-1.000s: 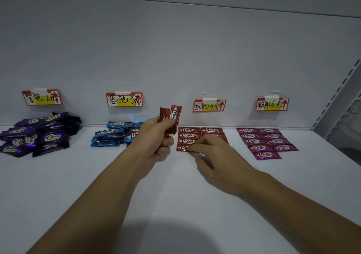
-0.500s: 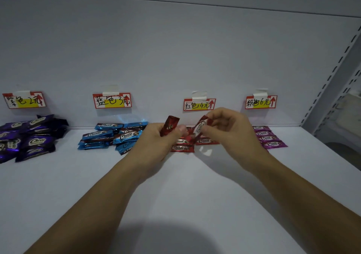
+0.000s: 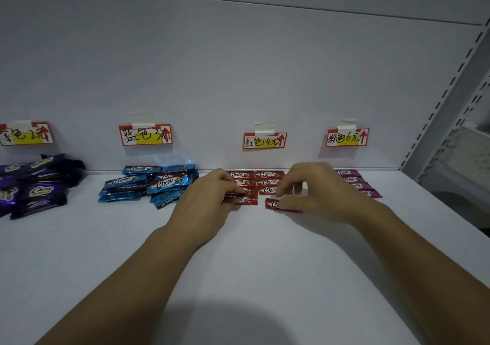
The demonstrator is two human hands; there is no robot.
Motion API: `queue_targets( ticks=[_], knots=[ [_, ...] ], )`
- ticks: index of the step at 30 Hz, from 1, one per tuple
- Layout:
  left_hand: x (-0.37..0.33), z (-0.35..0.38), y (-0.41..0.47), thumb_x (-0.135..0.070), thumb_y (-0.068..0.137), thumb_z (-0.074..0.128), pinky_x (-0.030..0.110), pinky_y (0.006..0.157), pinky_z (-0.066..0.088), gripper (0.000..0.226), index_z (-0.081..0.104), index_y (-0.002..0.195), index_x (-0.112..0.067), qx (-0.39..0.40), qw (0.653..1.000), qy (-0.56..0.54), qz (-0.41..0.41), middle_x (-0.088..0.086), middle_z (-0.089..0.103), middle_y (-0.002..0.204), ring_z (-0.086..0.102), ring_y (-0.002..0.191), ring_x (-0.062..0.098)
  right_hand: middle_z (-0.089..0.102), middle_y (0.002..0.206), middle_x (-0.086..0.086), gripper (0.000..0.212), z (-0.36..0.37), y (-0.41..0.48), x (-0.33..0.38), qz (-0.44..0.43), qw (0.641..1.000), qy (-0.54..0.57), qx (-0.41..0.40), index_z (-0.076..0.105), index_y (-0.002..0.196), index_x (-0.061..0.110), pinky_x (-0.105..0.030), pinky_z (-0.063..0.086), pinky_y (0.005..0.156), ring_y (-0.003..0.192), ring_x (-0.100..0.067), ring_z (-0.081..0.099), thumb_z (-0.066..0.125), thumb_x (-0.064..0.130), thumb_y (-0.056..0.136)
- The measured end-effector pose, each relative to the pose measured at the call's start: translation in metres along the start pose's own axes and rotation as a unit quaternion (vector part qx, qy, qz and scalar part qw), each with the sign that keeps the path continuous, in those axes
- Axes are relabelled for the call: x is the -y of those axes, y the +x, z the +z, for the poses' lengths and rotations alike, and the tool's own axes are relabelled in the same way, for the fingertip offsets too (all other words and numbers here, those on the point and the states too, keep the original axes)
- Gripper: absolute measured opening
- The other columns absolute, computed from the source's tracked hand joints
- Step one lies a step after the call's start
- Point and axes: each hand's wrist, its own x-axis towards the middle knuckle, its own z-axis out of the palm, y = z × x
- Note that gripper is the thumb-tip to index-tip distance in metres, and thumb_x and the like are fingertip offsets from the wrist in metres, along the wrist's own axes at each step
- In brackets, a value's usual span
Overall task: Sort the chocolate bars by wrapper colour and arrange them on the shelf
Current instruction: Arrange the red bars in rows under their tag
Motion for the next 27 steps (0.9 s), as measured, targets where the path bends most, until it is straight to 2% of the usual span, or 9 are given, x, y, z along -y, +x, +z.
queue_targets(
  ticks=[3, 8, 13, 15, 20, 24, 27],
  knots=[
    [-0.002, 0.003, 0.000, -0.032, 0.094, 0.070, 0.039, 0.093, 0.053, 0.030, 0.072, 0.123, -0.032, 0.007, 1.000, 0.010, 0.001, -0.011, 0.062, 0.122, 0.058, 0.111, 0.014, 0.070, 0.083, 0.019, 0.014, 0.001, -0.002, -0.001, 0.011, 0.999, -0.005, 0.050, 0.081, 0.090, 0.029, -0.011, 0.048, 0.066, 0.078, -0.001, 0.063, 0.085, 0.023, 0.079],
    [-0.004, 0.004, 0.000, -0.034, 0.094, 0.069, 0.038, 0.094, 0.053, 0.033, 0.069, 0.127, -0.034, 0.017, 0.999, 0.034, 0.001, -0.012, 0.060, 0.127, 0.057, 0.114, 0.013, 0.075, 0.092, 0.013, 0.017, 0.008, 0.001, -0.004, 0.007, 1.000, -0.008, 0.020, 0.083, 0.093, 0.027, -0.015, 0.052, 0.076, 0.081, -0.004, 0.066, 0.080, 0.013, 0.083],
    [-0.002, 0.006, 0.000, -0.032, 0.094, 0.069, 0.038, 0.092, 0.054, 0.031, 0.070, 0.125, -0.034, 0.004, 0.999, 0.032, 0.006, -0.013, 0.061, 0.125, 0.058, 0.113, 0.013, 0.075, 0.091, 0.011, 0.017, 0.013, 0.003, -0.004, -0.002, 1.000, -0.015, 0.002, 0.082, 0.093, 0.024, -0.002, 0.043, 0.071, 0.073, 0.001, 0.062, 0.079, 0.010, 0.083],
    [-0.001, 0.006, 0.000, -0.030, 0.094, 0.070, 0.037, 0.091, 0.054, 0.030, 0.071, 0.124, -0.034, -0.005, 0.999, 0.030, 0.012, -0.012, 0.061, 0.125, 0.058, 0.112, 0.013, 0.076, 0.090, 0.010, 0.018, 0.014, 0.004, -0.005, -0.010, 1.000, -0.017, -0.005, 0.083, 0.092, 0.024, -0.004, 0.043, 0.070, 0.073, 0.000, 0.063, 0.078, 0.010, 0.083],
    [0.000, 0.009, 0.000, -0.031, 0.093, 0.072, 0.036, 0.089, 0.054, 0.029, 0.073, 0.121, -0.032, -0.021, 0.999, 0.019, 0.019, -0.012, 0.062, 0.120, 0.058, 0.110, 0.013, 0.076, 0.090, 0.011, 0.019, 0.018, 0.006, -0.006, -0.018, 1.000, -0.015, -0.016, 0.082, 0.092, 0.025, -0.016, 0.050, 0.075, 0.076, -0.002, 0.065, 0.076, 0.010, 0.083],
    [0.002, 0.009, 0.001, -0.035, 0.094, 0.069, 0.036, 0.090, 0.054, 0.032, 0.070, 0.126, -0.032, -0.020, 1.000, 0.017, 0.014, -0.011, 0.061, 0.121, 0.058, 0.109, 0.013, 0.076, 0.090, 0.012, 0.017, 0.019, 0.005, -0.005, -0.011, 1.000, -0.018, -0.013, 0.082, 0.093, 0.026, -0.024, 0.054, 0.076, 0.077, -0.002, 0.066, 0.076, 0.013, 0.084],
    [0.004, 0.009, 0.002, -0.034, 0.096, 0.066, 0.034, 0.092, 0.053, 0.034, 0.068, 0.129, -0.028, -0.033, 0.999, 0.009, 0.010, -0.008, 0.062, 0.122, 0.059, 0.108, 0.014, 0.073, 0.089, 0.013, 0.012, 0.013, 0.003, -0.003, 0.024, 0.999, -0.003, -0.048, 0.081, 0.094, 0.026, -0.021, 0.051, 0.071, 0.077, -0.003, 0.065, 0.077, 0.020, 0.085]
  ],
)
